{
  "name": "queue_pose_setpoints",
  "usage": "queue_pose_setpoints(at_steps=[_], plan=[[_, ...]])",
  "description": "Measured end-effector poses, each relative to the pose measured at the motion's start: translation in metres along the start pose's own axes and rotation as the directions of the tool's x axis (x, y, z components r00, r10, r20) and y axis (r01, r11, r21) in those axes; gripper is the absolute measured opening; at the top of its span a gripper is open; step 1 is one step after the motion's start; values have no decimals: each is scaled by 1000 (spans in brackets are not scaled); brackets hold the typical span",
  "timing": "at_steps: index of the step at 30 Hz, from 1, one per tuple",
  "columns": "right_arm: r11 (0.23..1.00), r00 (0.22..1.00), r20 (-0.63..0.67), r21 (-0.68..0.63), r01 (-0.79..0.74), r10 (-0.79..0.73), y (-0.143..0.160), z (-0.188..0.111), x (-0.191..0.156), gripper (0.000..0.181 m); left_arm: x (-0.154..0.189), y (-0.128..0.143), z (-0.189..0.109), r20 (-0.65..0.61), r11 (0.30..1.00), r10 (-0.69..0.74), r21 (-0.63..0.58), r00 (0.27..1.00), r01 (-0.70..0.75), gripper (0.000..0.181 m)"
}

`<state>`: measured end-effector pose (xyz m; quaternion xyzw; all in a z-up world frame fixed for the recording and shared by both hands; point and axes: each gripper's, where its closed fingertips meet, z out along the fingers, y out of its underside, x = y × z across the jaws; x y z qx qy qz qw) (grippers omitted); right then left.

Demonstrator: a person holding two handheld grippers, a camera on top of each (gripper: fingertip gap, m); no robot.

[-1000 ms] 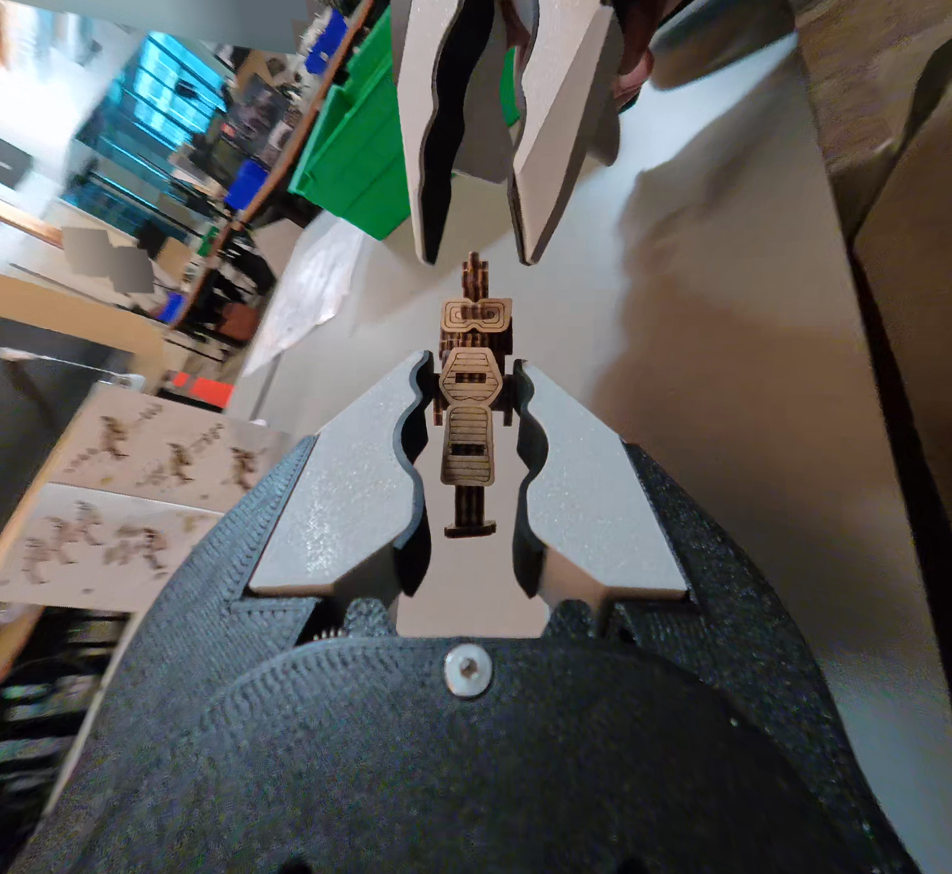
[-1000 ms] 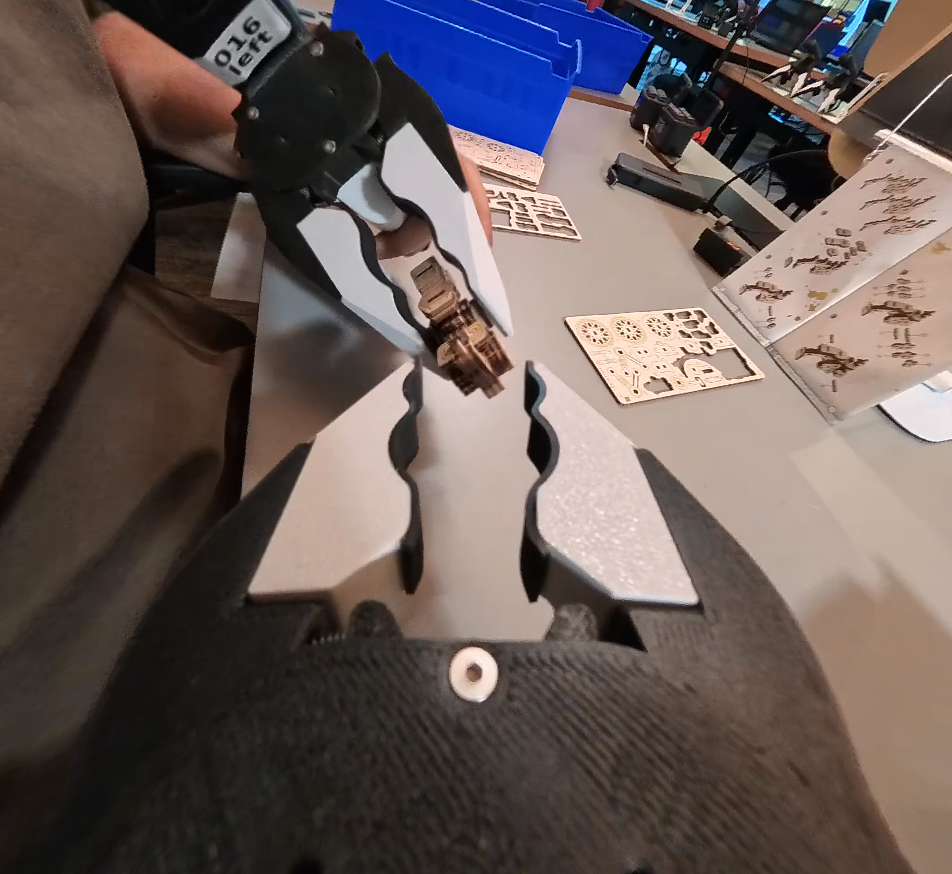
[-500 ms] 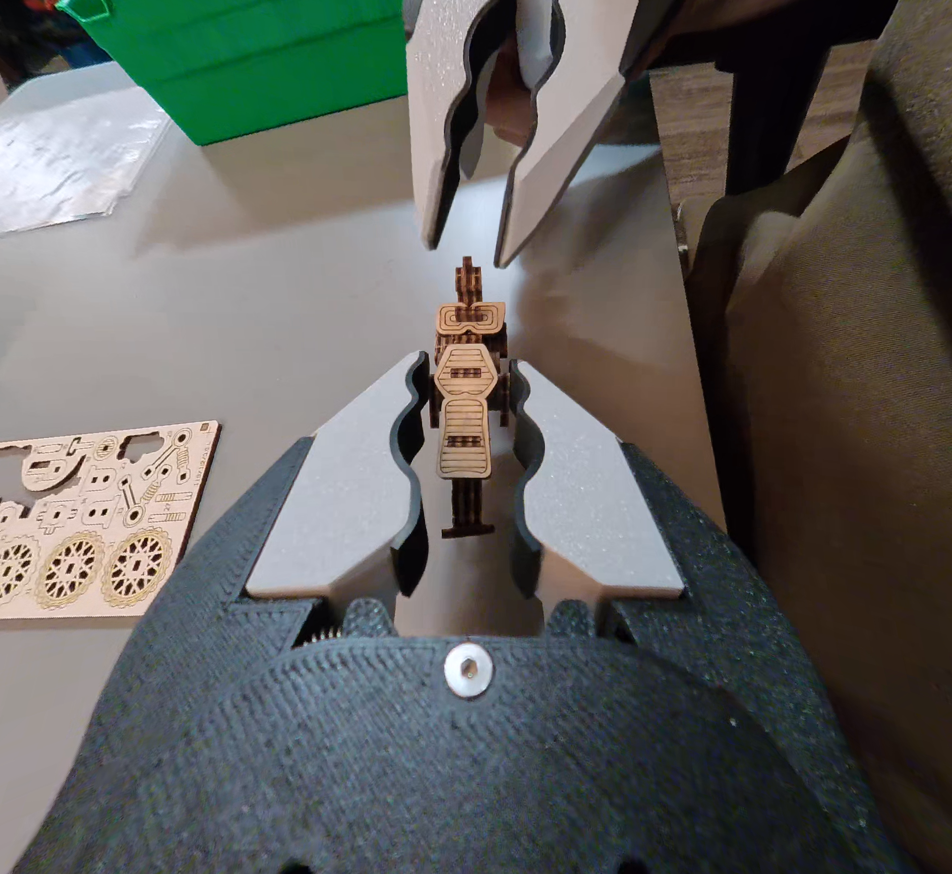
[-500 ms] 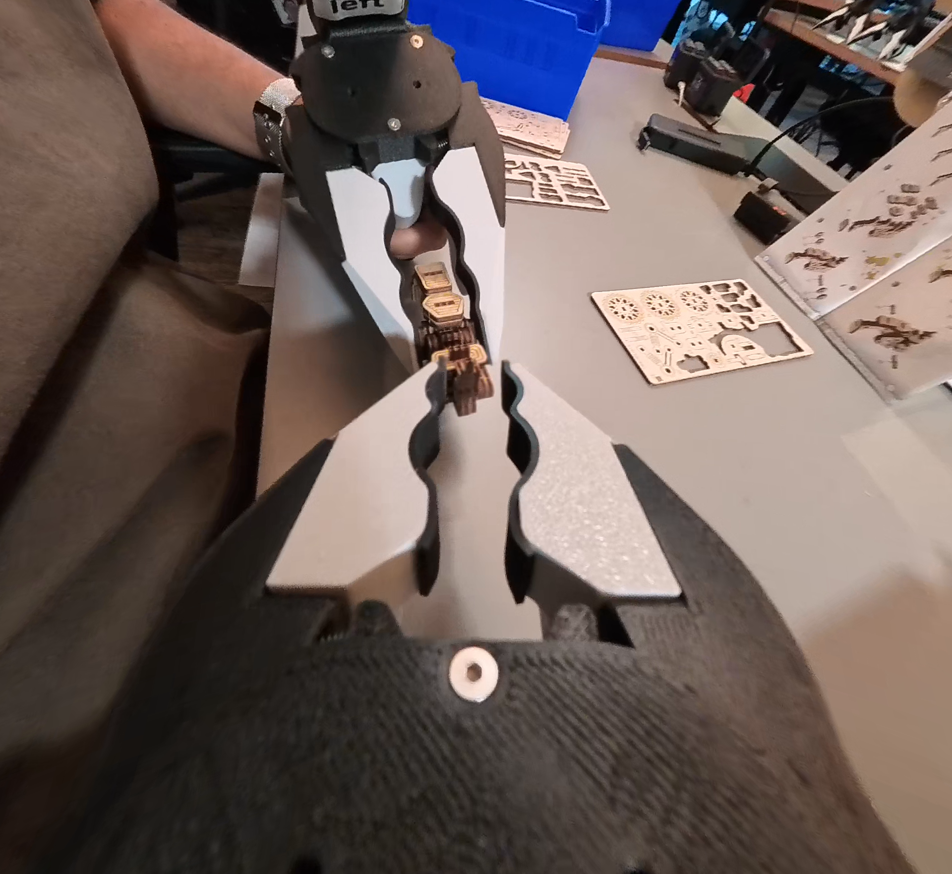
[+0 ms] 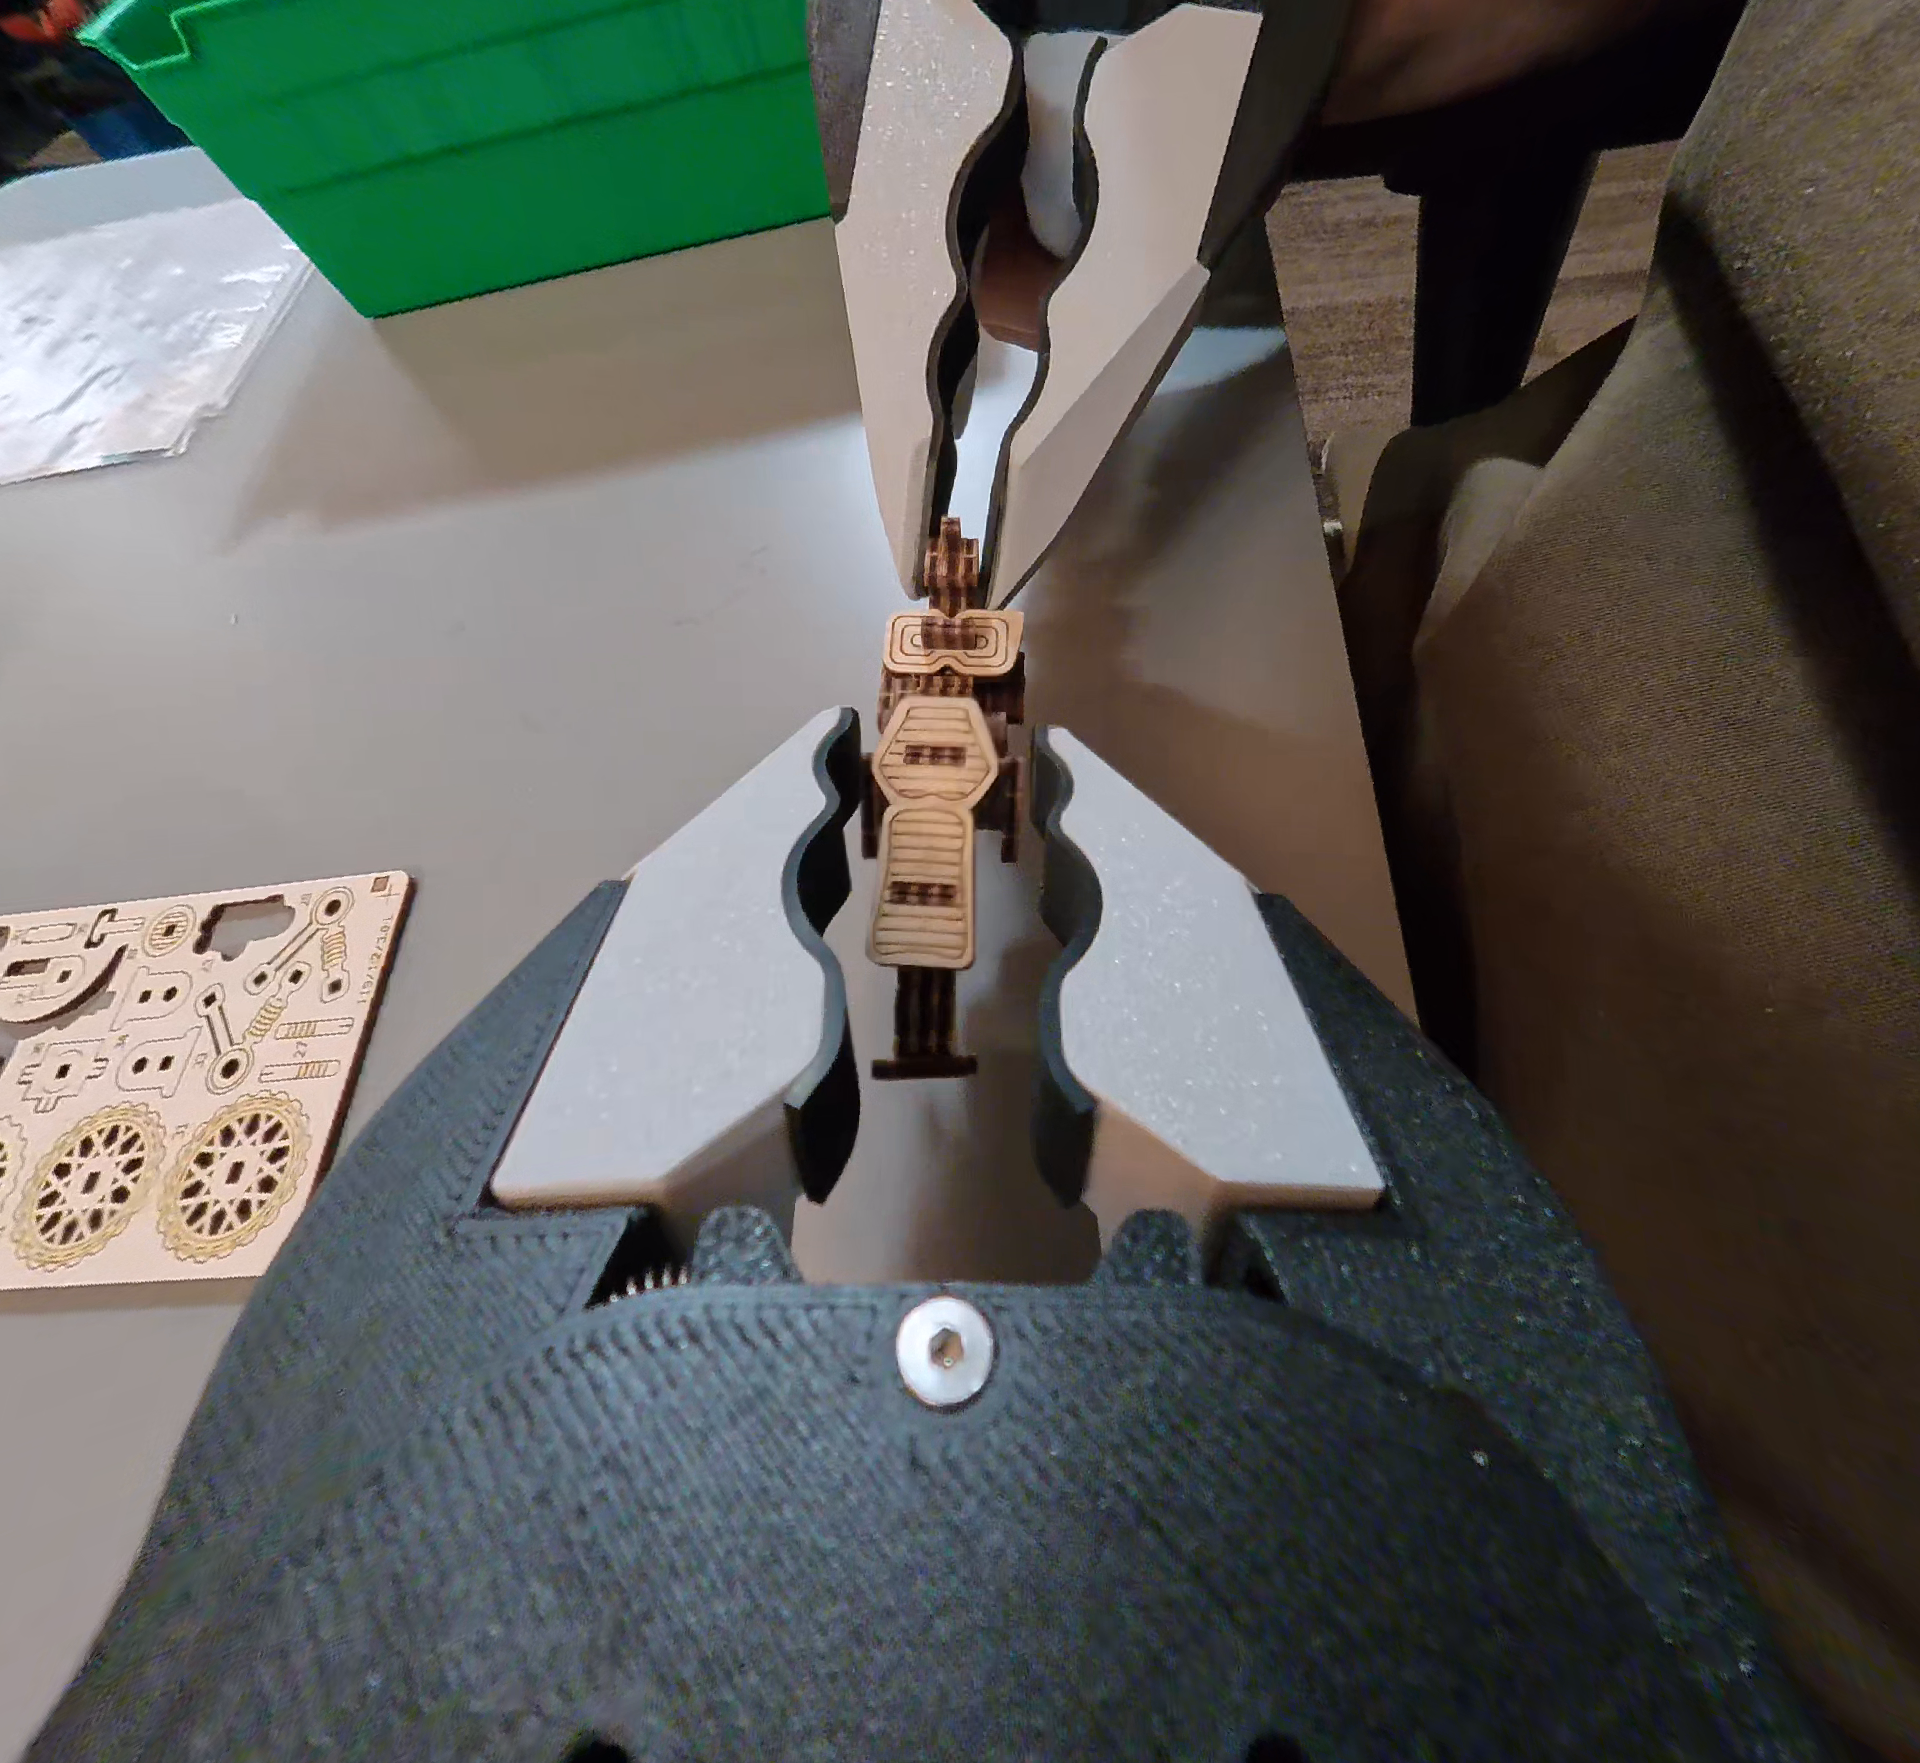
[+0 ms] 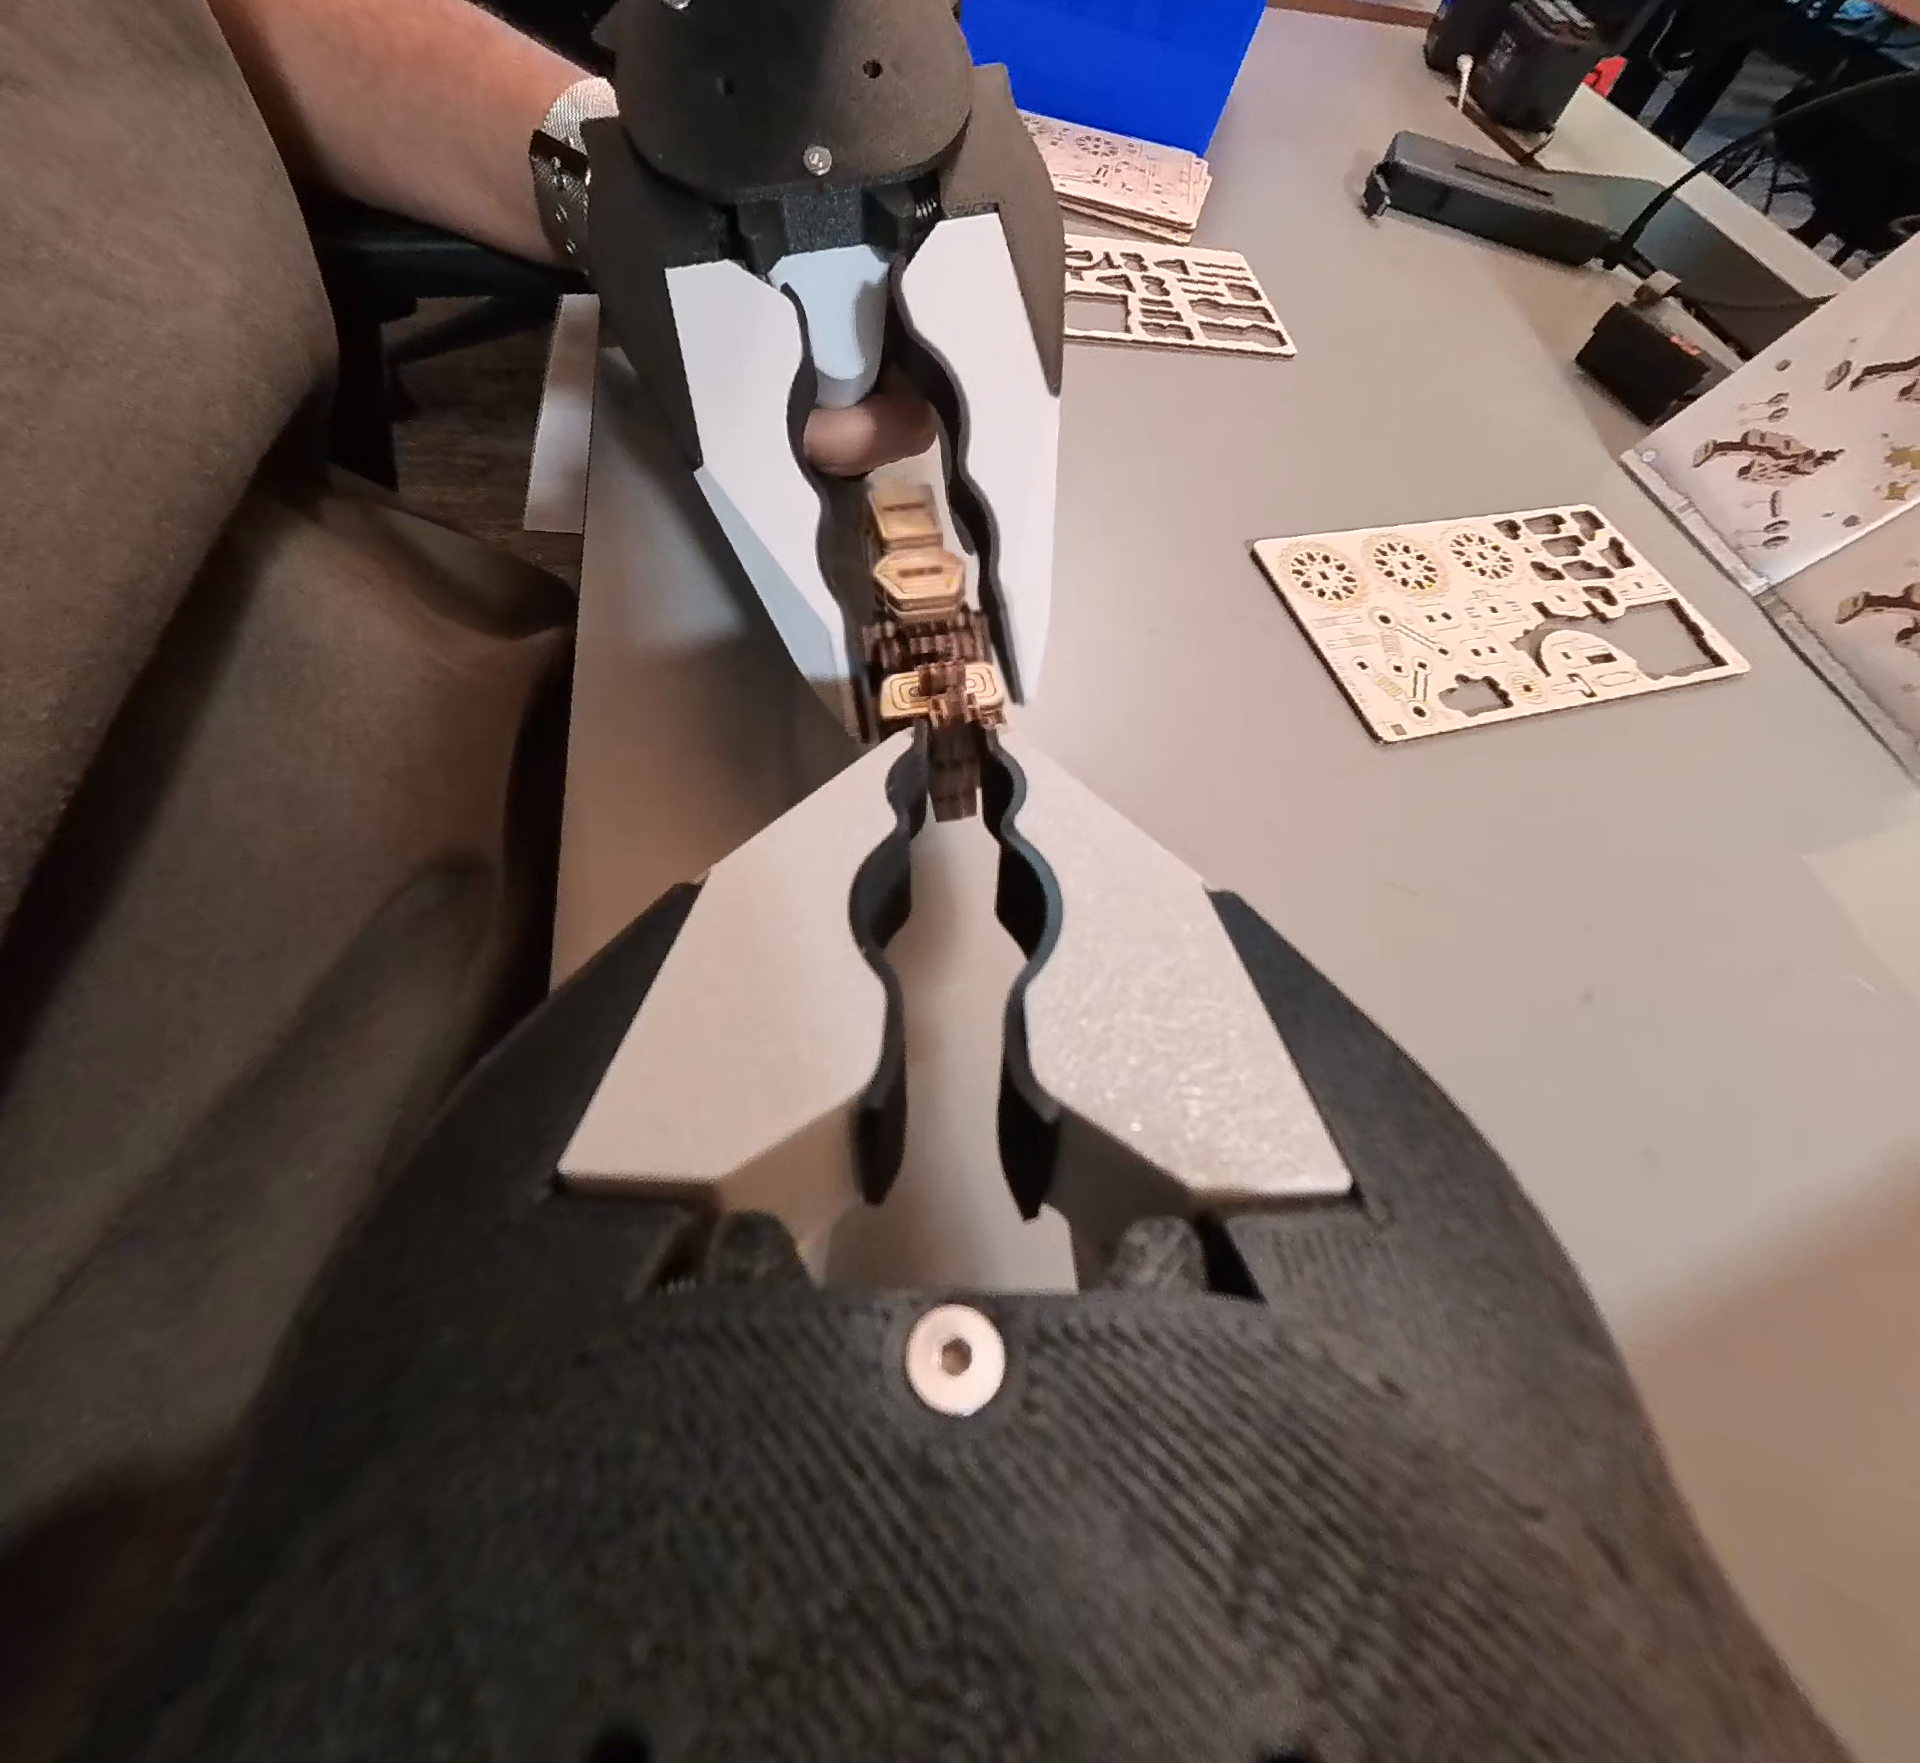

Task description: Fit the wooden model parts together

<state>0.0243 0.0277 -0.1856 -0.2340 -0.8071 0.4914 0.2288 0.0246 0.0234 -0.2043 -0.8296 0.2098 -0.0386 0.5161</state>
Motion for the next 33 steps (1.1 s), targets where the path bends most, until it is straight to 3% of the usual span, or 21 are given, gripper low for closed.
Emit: queue_pose_setpoints(at_steps=[5,11,21,33], plan=[[1000,1000,-7,-7,-11,11,2,-1,3,6,-1,9,3,-22,997,-42,-62,999,41,46],[1000,1000,19,21,1,-1,-3,-3,-1,6,0,13,4,-25,996,-42,-85,999,39,48],[998,997,62,49,38,-41,-7,-5,-11,7,8,18,8,-52,992,6,-127,999,-13,28],[996,995,70,58,71,-75,-9,-6,-14,7,6,15,5,-5,990,110,-90,994,-110,27]])
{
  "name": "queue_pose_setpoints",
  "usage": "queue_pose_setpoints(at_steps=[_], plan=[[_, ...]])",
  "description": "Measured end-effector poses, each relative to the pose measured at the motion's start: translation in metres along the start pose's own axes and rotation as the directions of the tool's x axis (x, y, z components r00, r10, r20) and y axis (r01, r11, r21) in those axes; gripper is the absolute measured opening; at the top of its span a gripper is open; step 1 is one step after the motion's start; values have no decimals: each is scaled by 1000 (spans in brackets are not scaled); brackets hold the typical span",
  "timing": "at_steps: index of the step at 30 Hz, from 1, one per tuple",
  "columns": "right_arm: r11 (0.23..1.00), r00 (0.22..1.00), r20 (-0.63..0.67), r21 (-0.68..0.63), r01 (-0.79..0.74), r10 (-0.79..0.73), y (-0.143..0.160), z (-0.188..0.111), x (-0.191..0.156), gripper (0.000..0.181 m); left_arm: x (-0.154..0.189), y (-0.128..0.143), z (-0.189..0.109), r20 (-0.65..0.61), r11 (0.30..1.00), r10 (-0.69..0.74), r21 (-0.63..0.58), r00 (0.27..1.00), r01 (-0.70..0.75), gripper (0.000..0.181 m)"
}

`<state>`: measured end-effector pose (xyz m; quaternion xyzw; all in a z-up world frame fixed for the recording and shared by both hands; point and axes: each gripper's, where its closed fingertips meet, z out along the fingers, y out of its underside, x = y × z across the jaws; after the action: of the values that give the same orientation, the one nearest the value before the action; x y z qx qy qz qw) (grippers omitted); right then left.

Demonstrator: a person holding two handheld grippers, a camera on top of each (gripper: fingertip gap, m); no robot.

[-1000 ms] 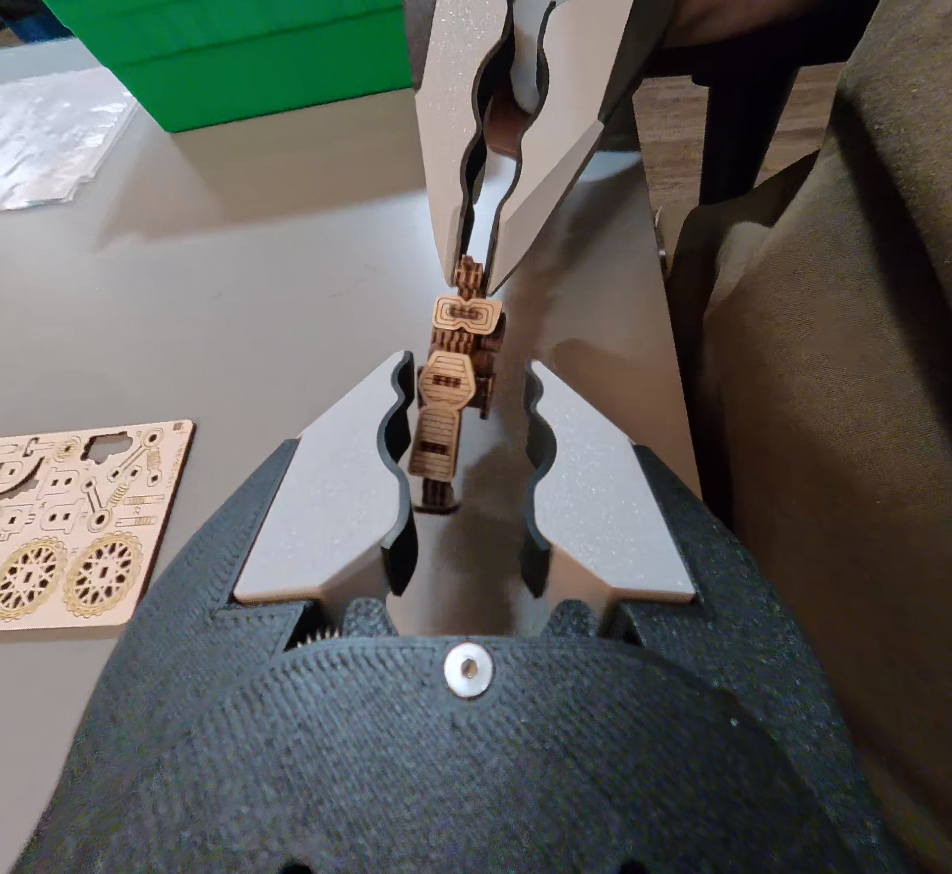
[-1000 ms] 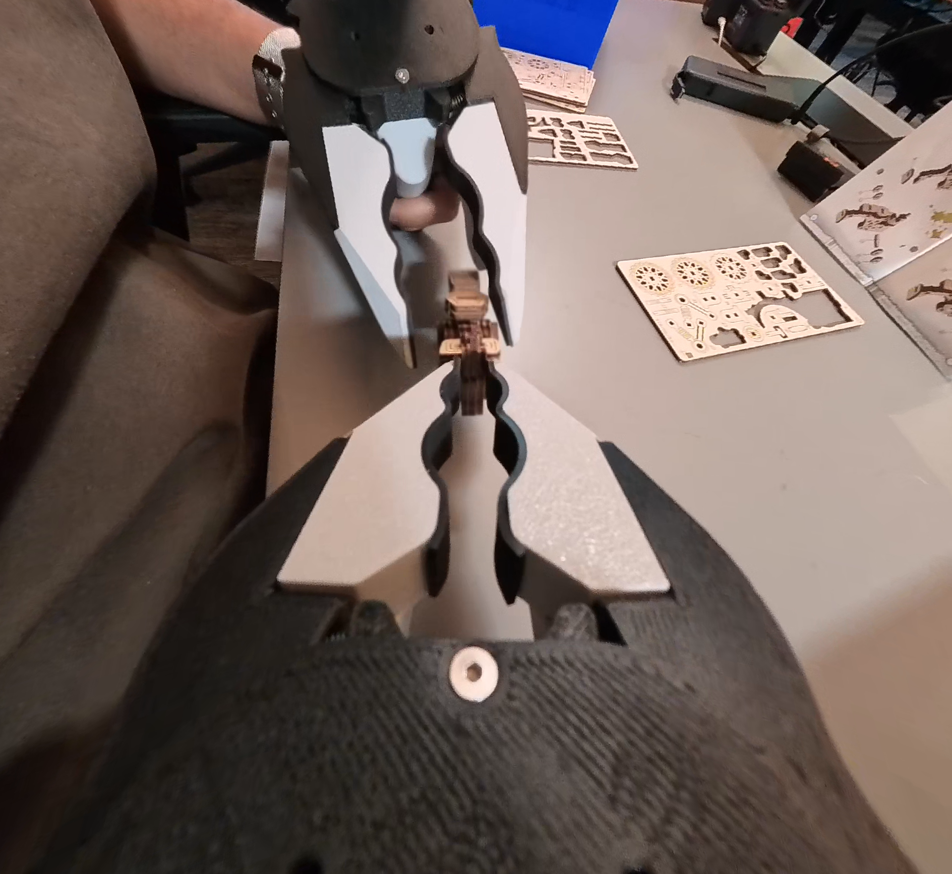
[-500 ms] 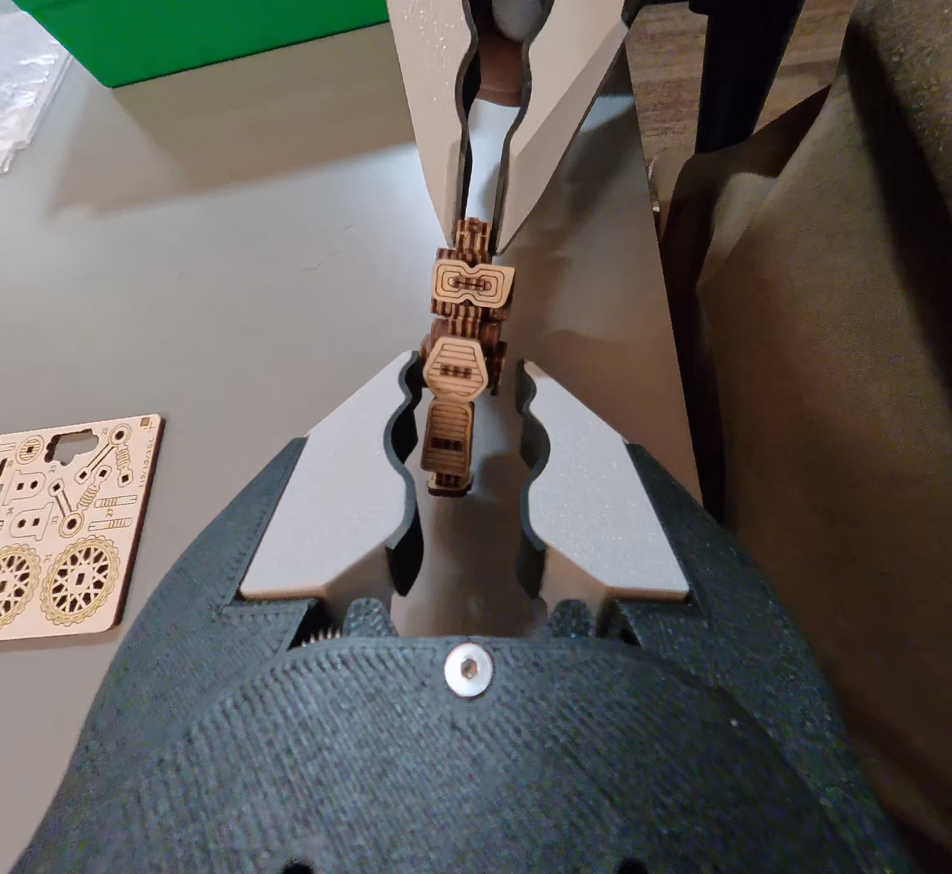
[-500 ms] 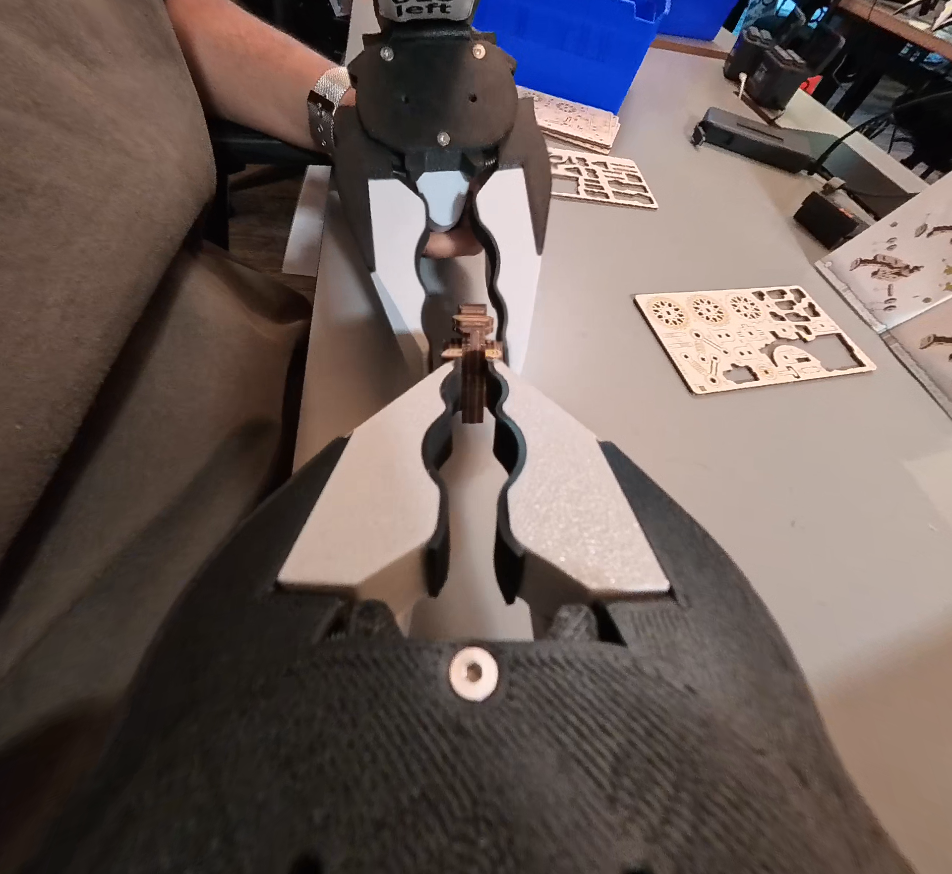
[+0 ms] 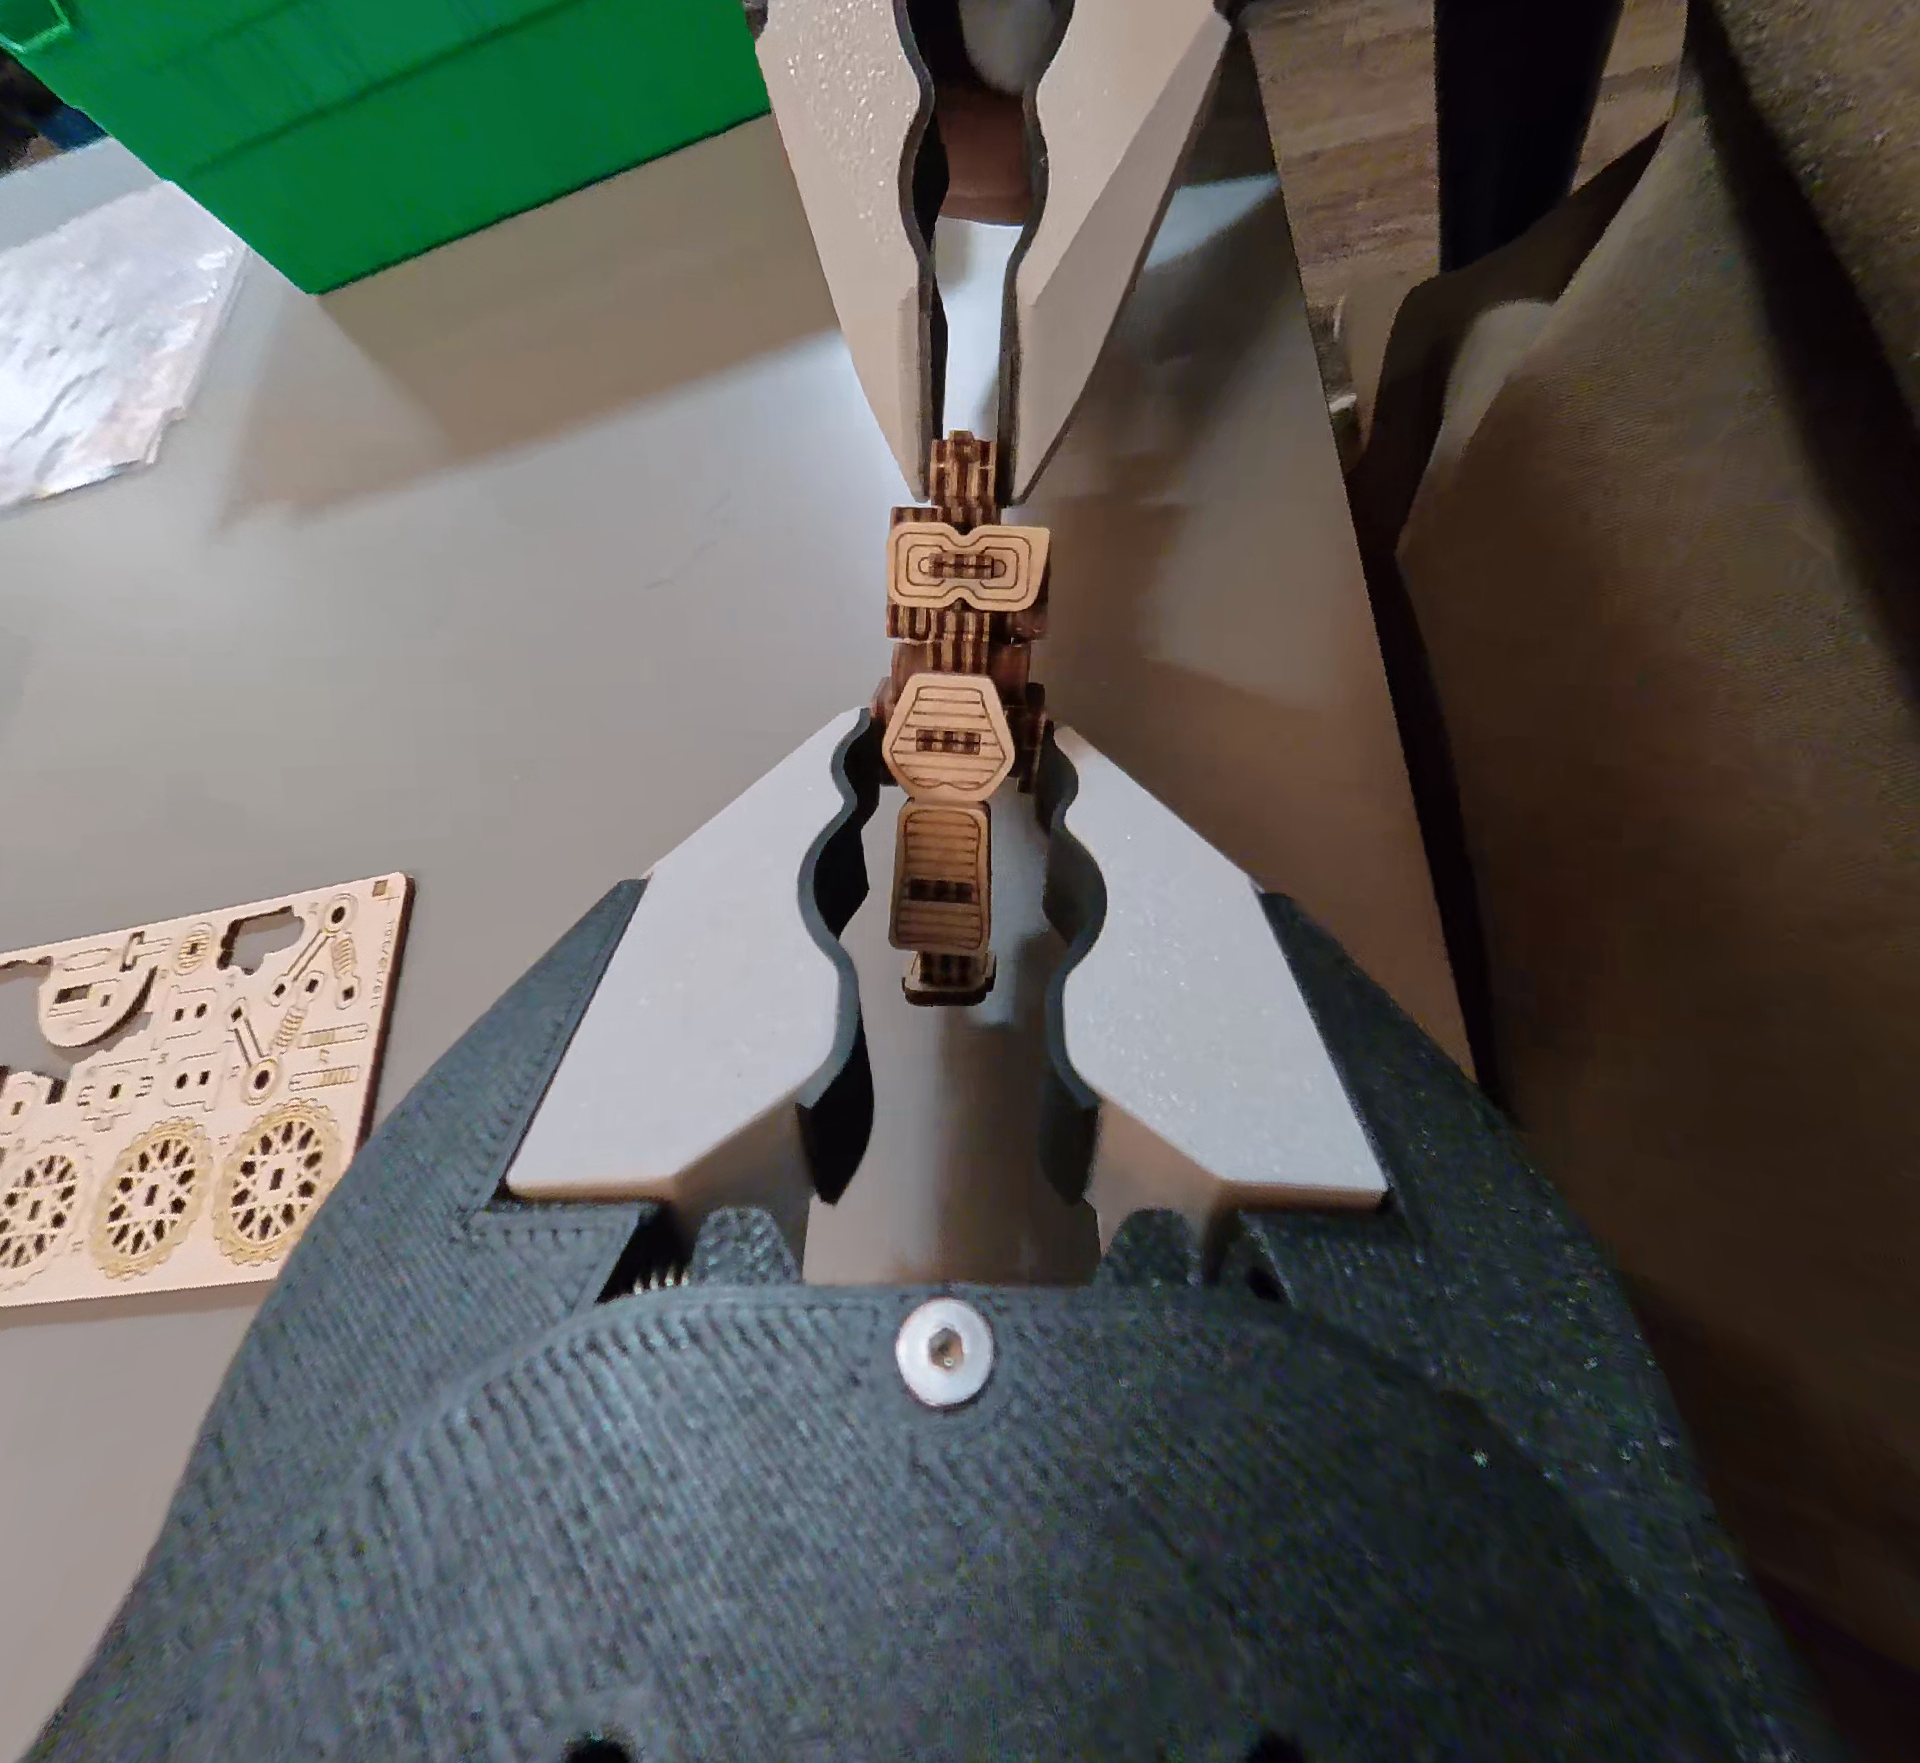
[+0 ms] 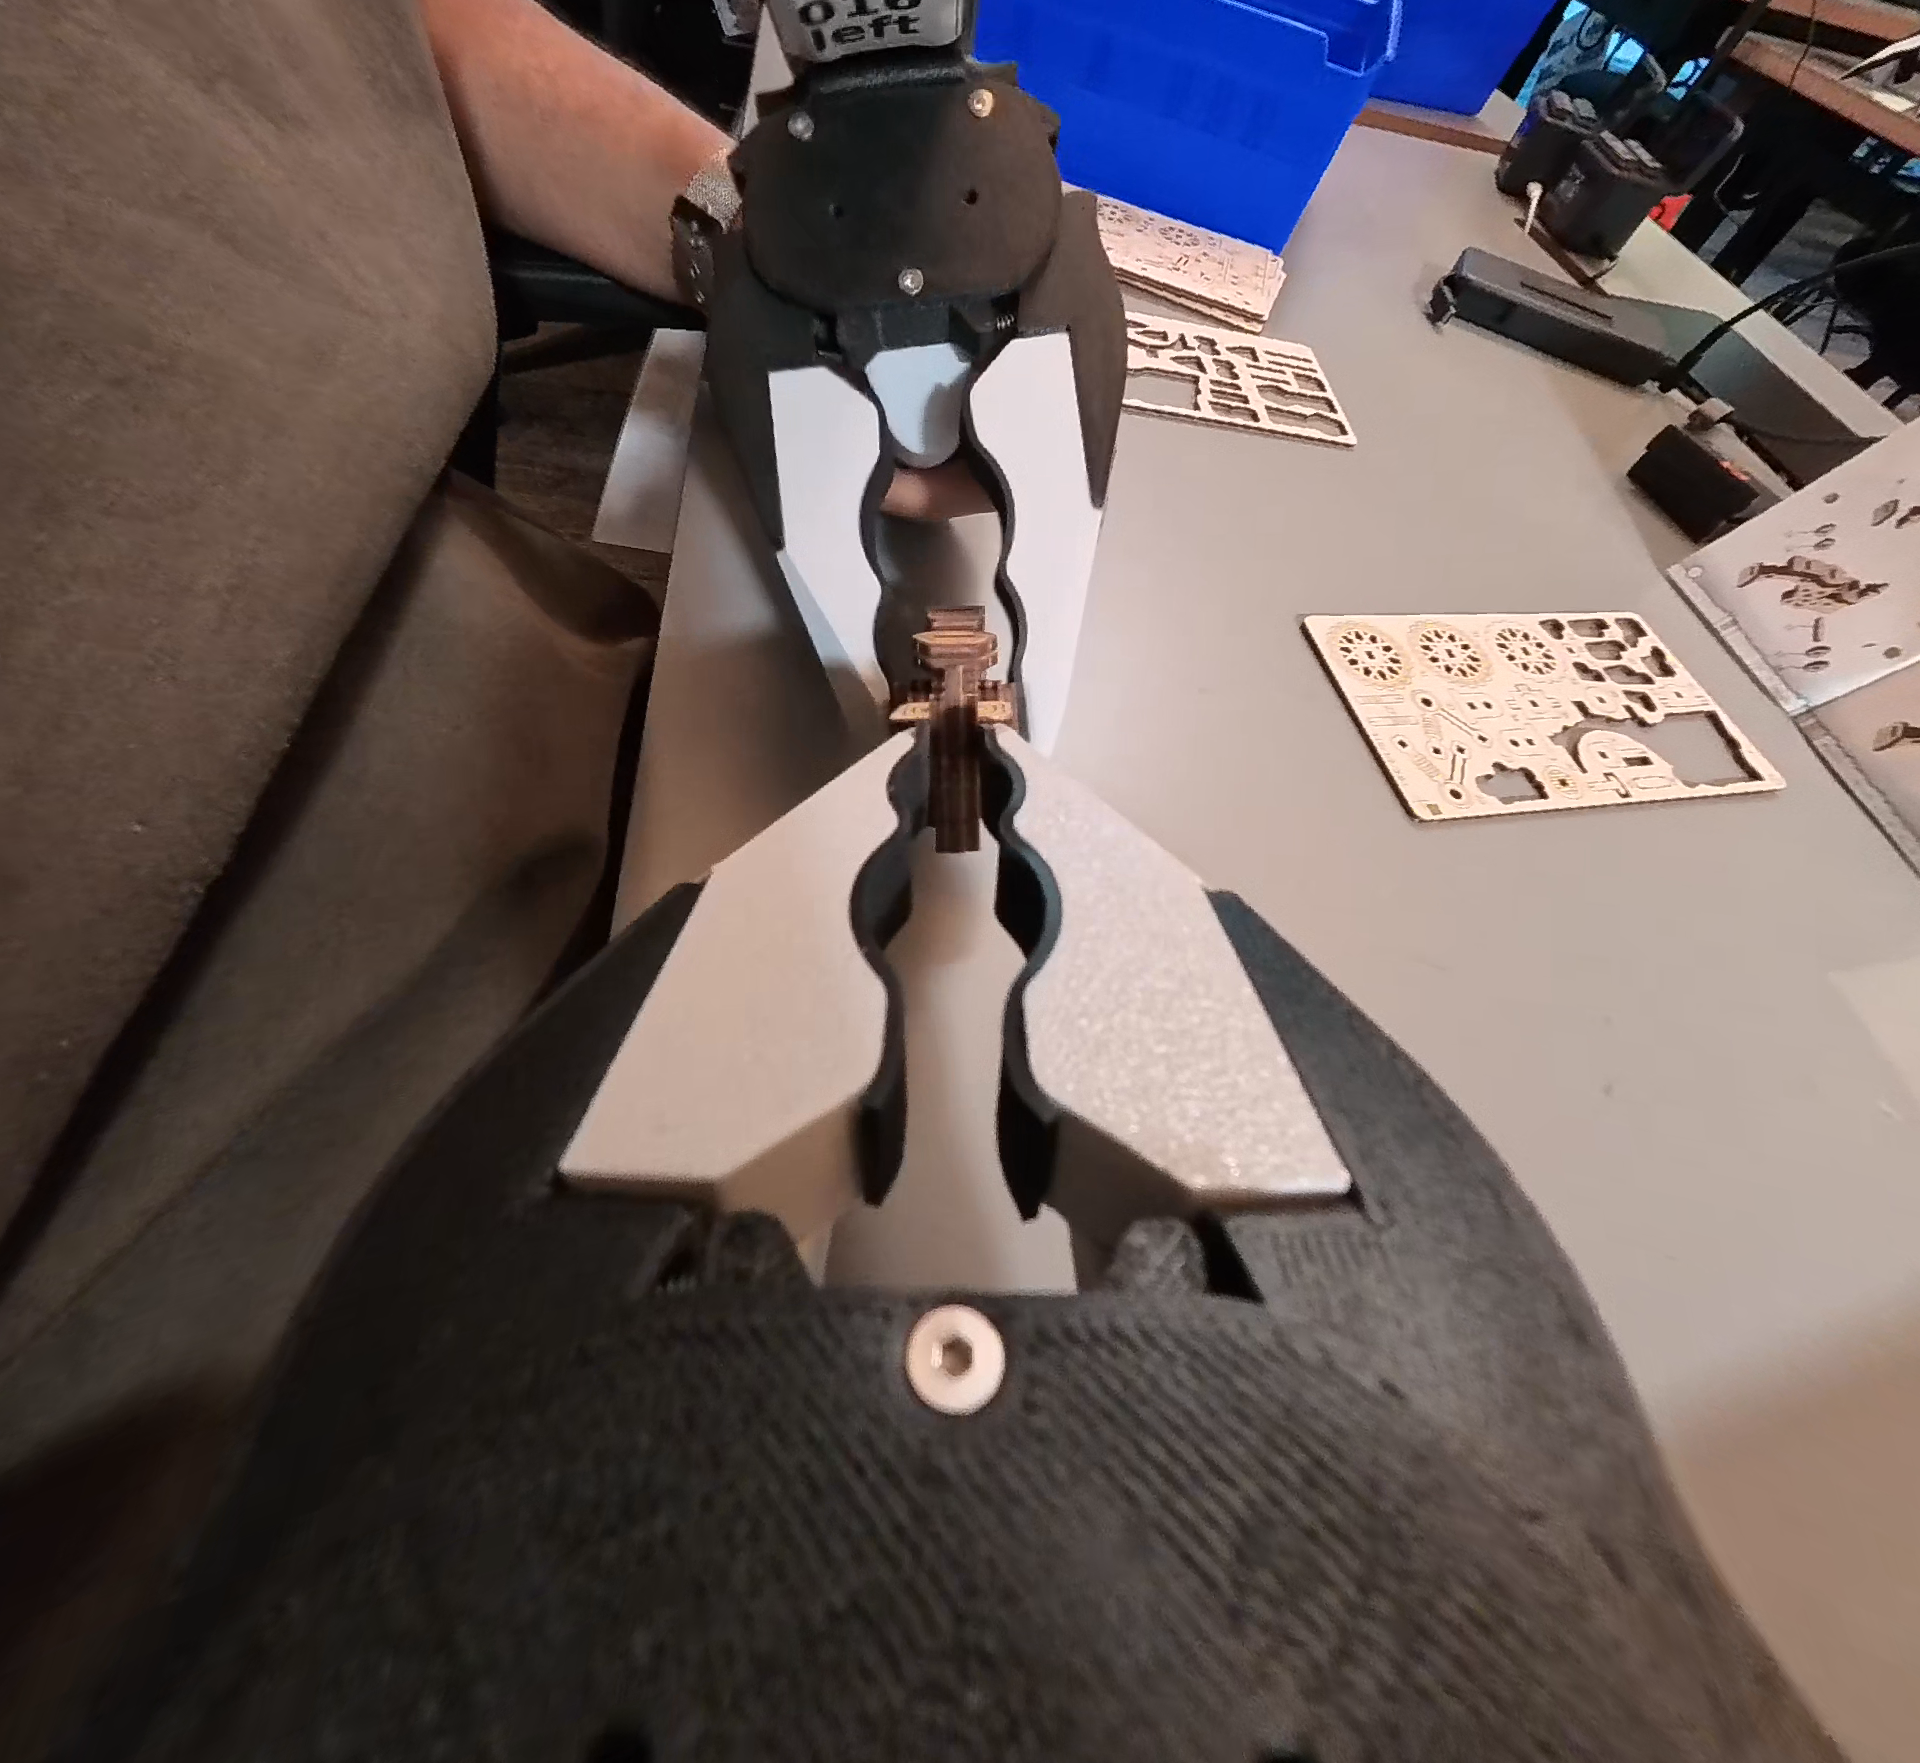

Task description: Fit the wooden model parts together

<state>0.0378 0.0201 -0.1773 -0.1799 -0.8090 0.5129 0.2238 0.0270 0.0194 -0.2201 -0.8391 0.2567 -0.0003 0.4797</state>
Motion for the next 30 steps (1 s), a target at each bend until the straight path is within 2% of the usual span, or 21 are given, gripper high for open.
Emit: queue_pose_setpoints(at_steps=[11,21,26,30], plan=[[999,1000,-3,32,-6,6,-6,-2,1,7,0,-7,-4,2,999,13,49,1000,-13,27],[993,998,5,101,-65,65,-15,-9,6,6,-5,-12,-6,32,996,-13,86,999,10,34],[990,999,-18,136,-28,30,-21,-13,8,7,-13,-17,-10,67,992,-31,121,997,23,39],[982,995,-66,167,85,-75,-30,-17,6,7,-23,-22,-15,127,988,-44,153,991,25,42]])
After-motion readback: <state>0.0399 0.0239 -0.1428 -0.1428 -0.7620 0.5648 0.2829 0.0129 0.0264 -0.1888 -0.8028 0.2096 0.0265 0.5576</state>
